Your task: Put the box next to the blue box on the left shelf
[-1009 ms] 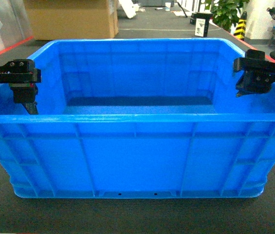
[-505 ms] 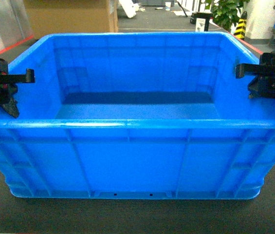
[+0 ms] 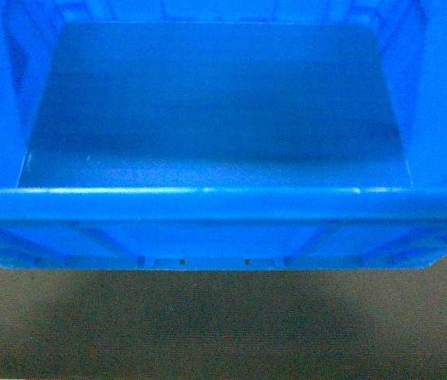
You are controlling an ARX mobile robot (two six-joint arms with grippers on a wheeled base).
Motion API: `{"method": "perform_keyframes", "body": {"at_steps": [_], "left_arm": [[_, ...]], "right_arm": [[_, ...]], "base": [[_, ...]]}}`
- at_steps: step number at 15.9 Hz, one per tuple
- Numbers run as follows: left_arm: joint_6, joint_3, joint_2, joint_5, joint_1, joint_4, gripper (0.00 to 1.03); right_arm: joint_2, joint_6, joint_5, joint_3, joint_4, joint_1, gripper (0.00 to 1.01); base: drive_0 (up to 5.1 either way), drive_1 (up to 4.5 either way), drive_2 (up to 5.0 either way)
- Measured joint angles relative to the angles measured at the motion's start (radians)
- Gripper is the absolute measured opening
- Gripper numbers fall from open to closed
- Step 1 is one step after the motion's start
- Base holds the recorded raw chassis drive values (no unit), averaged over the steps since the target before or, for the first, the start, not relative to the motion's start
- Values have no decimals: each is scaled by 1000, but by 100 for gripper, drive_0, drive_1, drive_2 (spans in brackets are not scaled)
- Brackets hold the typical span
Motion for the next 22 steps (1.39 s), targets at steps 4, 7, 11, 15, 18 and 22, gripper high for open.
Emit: {"method": "perform_keyframes", "body": {"at_steps": [4, 7, 11, 15, 18, 22], "left_arm": [[21, -125, -211, -41, -63, -47, 18], [16, -146, -295, -55, -83, -77, 18], [-11, -167, -317, -77, -106, -115, 18], [-14, -167, -319, -79, -106, -115, 18], [-14, -167, -319, -79, -106, -116, 18], [-14, -167, -319, -78, -110, -116, 18]], "right_arm": [[-212, 0, 100, -182, 4, 37, 22], [-265, -3, 110, -207, 12, 36, 22], [-235, -93, 125, -241, 134, 36, 22], [-234, -106, 127, -241, 134, 36, 22], [-231, -110, 127, -241, 135, 36, 22], [-231, -113, 127, -241, 134, 36, 22]], "base": [[0, 0, 0], [0, 0, 0], [0, 0, 0], [0, 0, 0], [0, 0, 0], [0, 0, 0]]}}
